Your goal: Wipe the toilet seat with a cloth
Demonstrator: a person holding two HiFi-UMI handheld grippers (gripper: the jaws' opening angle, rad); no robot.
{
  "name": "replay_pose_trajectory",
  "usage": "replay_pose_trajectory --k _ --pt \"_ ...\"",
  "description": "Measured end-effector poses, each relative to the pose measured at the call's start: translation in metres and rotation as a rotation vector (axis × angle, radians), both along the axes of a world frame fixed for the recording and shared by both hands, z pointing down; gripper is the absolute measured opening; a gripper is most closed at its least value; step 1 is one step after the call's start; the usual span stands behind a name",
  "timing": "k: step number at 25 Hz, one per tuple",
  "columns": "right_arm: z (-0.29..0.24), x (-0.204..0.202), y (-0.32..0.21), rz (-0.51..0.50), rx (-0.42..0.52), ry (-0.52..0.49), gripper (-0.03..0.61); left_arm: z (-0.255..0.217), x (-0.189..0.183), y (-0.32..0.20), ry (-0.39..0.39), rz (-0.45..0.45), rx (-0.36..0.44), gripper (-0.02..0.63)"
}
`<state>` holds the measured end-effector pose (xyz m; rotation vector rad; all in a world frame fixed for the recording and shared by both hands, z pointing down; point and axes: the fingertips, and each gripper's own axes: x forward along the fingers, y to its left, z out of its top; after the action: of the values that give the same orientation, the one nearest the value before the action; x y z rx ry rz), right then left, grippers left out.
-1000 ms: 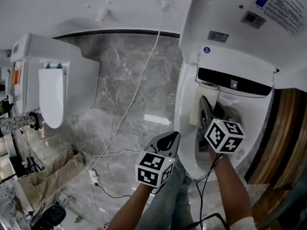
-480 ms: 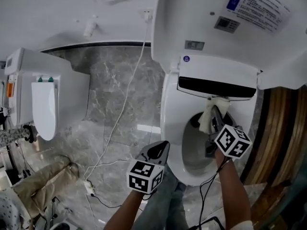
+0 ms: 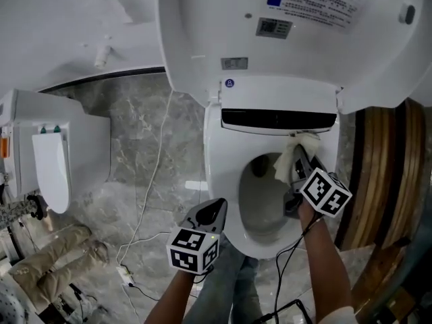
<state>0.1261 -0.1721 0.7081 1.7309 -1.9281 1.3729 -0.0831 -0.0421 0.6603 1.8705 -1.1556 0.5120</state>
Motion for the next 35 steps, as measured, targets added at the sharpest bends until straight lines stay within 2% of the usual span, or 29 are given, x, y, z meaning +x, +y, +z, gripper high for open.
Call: replay_pose_trajectory --k 10,20,29,31,33,35 --pt "-0.017 0.062 -0.008 0.132 0.031 0.035 0.101 0.0 -0.012 -0.001 -0.027 -0.026 -0.007 0.012" --pt "-0.025 0.109 -0.01 0.208 0.05 0.07 0.101 -0.004 0.009 -0.012 -0.019 0.024 0.008 0.012" --pt "-0.025 0.11 -0.01 0.193 0.048 0.09 0.1 -0.002 0.018 -0.004 -0.009 0.041 -0.002 0.012" --pt "-0.03 0.106 -0.007 0.151 0.05 0.144 0.1 -0.003 0.017 -0.003 -0.009 0.037 0.002 0.012" --pt "-0.039 0.094 -0.001 0.068 0.072 0.203 0.101 -0.004 0.015 -0.003 -0.011 0.032 0.006 0.012" --pt "-0.044 0.082 0.01 0.011 0.083 0.206 0.101 -0.005 0.014 -0.002 -0.014 0.032 0.008 0.012"
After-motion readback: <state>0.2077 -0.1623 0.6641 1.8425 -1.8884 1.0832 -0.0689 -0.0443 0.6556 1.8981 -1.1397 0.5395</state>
